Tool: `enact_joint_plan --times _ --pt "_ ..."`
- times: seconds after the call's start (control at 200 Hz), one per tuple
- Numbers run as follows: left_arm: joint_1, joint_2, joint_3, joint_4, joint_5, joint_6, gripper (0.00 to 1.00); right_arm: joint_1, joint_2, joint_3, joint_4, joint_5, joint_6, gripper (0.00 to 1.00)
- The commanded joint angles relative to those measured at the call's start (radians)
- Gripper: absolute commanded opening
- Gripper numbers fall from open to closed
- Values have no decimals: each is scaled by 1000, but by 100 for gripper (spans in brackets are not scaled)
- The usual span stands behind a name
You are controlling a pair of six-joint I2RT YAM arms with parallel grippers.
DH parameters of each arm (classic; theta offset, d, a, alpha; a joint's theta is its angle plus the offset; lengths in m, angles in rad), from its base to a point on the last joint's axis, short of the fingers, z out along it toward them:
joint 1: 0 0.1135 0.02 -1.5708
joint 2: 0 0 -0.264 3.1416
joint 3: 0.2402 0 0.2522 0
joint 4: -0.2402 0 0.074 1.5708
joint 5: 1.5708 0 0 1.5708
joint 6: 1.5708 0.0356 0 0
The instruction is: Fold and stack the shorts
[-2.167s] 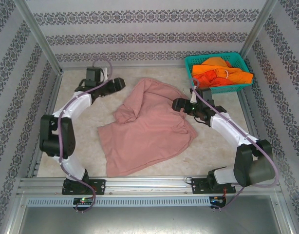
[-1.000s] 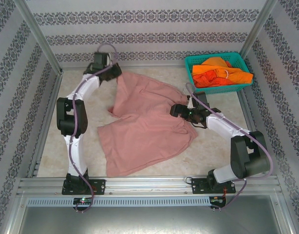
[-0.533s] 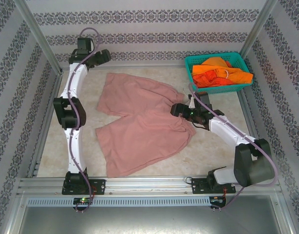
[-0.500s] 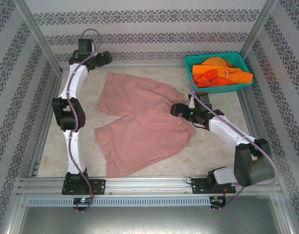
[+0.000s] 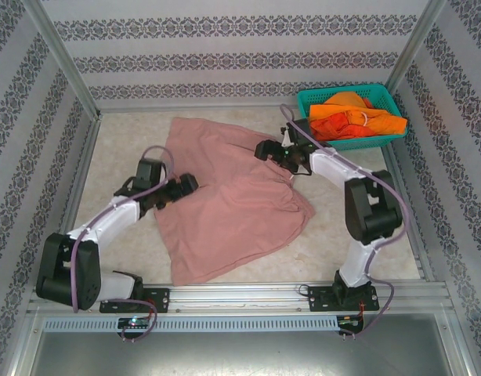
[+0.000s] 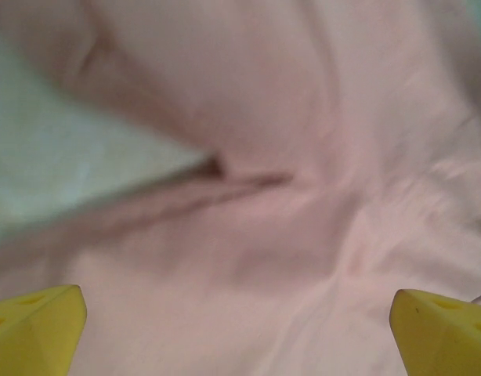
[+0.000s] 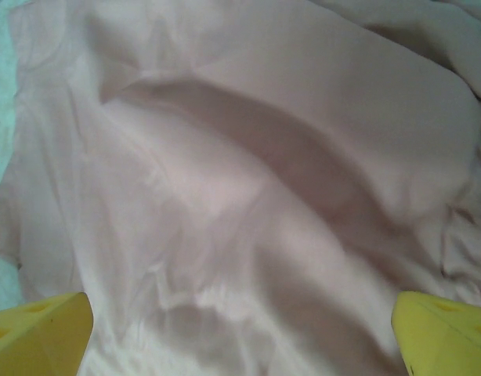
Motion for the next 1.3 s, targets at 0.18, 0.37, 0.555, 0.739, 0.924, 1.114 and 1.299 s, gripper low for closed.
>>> enact_joint_plan --times 0.18,0.37,0.555,0.739,0.924,1.114,1.299 --pt "2 41 -106 154 -90 -31 100 -33 231 232 -120 24 27 98" --pt "106 200 -77 226 -74 19 100 -70 304 288 -170 99 15 97" --pt "194 376 65 219 -31 85 100 -88 370 349 -202 117 37 98" --pt "285 513 246 219 -16 101 96 -87 394 411 -181 119 81 98" --pt "300 364 356 82 -11 101 96 -59 308 426 -127 51 97 98" --pt "294 41 234 -151 -28 26 97 -16 85 349 -88 22 65 98" --pt "264 -214 58 -307 0 -37 98 32 -158 210 -76 38 -54 98"
